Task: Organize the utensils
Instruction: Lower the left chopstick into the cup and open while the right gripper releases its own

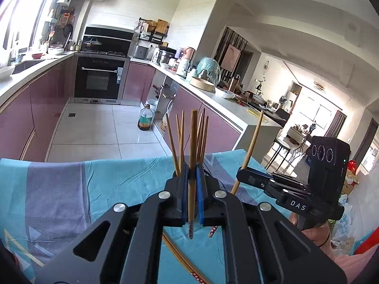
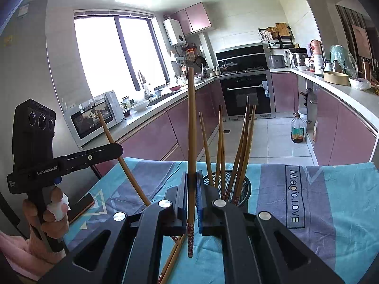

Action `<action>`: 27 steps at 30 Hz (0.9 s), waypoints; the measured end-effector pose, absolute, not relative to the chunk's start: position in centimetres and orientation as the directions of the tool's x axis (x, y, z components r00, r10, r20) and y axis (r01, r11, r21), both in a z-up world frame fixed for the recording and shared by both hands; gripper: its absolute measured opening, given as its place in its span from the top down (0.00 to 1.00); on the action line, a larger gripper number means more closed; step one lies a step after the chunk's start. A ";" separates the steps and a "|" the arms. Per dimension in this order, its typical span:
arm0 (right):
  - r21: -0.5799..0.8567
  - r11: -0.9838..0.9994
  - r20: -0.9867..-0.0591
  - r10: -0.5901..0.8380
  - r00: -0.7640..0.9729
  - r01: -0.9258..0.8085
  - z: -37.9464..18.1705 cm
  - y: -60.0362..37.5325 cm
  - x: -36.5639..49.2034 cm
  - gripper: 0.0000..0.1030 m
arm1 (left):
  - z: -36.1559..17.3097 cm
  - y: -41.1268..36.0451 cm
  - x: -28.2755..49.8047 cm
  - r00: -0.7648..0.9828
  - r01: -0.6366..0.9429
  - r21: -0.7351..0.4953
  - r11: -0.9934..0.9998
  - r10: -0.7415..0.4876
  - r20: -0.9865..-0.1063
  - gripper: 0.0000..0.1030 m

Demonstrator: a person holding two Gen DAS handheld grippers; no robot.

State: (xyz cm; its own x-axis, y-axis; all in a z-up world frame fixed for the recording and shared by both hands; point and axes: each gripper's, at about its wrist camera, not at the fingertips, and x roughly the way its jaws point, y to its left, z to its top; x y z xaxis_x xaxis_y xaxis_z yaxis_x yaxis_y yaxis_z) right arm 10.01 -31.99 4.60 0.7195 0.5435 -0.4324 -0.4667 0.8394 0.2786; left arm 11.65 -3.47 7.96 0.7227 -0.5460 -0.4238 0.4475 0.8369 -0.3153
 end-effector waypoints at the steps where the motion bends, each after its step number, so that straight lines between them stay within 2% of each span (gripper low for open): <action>1: 0.279 0.838 -0.428 0.545 0.721 -0.468 4.8 -32.0 10.1 0.95 | 8.3 -3.6 11.8 0.726 0.450 -0.313 0.836 -0.547 -0.417 0.93; 17: 0.251 0.845 -0.356 0.535 0.766 -0.473 7.8 -32.8 12.2 0.95 | 13.1 -5.2 13.0 0.767 0.483 -0.262 0.836 -0.548 -0.333 0.93; 27: 0.252 0.858 -0.363 0.513 0.778 -0.448 7.6 -32.5 13.9 0.95 | 12.9 -6.4 13.9 0.774 0.469 -0.239 0.850 -0.526 -0.352 0.93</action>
State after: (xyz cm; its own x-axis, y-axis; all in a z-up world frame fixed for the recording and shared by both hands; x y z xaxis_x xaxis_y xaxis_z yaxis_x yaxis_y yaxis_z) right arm 13.89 -32.54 7.58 0.7776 0.5132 -0.3631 -0.4484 0.8576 0.2518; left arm 13.87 -6.43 12.94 0.7743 -0.5261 -0.3517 0.4690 0.8502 -0.2393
